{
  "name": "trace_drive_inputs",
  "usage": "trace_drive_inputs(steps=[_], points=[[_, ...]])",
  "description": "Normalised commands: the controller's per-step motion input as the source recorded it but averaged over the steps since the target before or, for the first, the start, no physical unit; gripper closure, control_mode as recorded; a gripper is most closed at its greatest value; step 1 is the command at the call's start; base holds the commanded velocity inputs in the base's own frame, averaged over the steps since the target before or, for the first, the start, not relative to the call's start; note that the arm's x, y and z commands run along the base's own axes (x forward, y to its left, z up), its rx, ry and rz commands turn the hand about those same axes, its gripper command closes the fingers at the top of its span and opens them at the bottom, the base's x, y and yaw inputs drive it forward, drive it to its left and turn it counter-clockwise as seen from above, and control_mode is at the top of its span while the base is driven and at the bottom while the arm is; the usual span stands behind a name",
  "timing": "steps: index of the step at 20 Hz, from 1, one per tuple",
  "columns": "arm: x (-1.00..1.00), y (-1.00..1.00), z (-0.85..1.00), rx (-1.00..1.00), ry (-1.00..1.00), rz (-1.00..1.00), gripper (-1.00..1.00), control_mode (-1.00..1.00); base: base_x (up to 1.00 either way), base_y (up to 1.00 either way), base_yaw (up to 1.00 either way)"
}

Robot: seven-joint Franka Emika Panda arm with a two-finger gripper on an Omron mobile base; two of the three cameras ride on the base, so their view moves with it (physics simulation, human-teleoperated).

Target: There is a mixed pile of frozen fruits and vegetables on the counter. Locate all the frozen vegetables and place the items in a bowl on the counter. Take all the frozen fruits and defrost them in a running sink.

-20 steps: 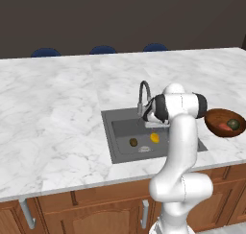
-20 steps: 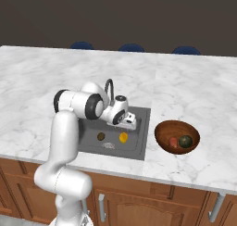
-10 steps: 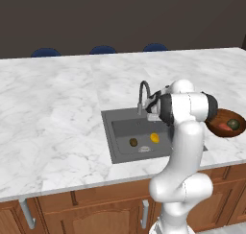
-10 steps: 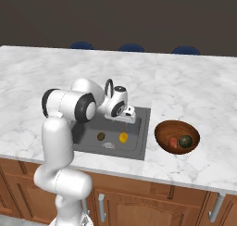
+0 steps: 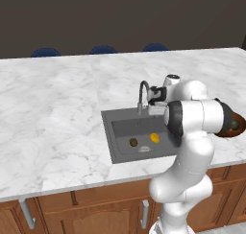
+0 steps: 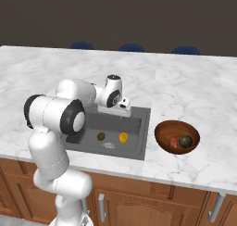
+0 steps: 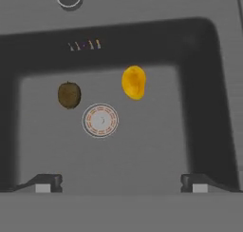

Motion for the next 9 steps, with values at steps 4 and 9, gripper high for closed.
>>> trace_drive_inputs(steps=[4,9], points=[[-0.48,0.05,0.73,0.0,0.11,0.0,-1.0,-1.0,0.0,0.0,0.0],[-0.71,0.09,0.56,0.0,0.0,0.01,-1.0,-1.0,0.0,0.0,0.0]])
